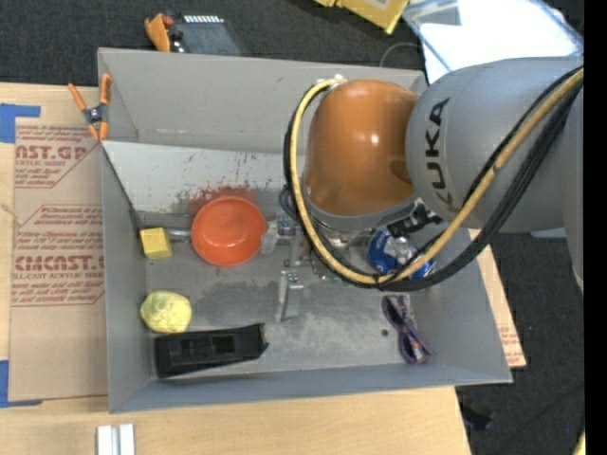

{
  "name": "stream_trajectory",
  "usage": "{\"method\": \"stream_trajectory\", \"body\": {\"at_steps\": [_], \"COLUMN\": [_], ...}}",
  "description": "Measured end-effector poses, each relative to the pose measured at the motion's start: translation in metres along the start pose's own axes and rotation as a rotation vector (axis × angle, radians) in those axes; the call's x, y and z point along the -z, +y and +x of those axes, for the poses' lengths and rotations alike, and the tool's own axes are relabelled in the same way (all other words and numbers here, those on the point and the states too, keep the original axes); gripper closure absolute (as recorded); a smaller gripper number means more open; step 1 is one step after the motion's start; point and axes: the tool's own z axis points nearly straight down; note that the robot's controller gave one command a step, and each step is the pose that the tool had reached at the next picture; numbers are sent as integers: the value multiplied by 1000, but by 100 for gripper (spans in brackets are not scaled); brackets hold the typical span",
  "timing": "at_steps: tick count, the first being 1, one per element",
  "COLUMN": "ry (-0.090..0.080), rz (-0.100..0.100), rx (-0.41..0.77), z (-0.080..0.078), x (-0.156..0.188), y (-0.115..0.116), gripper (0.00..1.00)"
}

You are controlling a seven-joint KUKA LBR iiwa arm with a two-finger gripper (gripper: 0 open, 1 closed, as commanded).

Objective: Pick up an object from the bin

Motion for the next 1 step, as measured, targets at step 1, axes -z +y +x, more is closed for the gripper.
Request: {"method": "stream_trajectory", "body": {"at_steps": [1], "ry": [-8], "rz": [-1], "rx": [-2], "z": [-2], "x": [4], "y": [-1], "gripper": [0]}}
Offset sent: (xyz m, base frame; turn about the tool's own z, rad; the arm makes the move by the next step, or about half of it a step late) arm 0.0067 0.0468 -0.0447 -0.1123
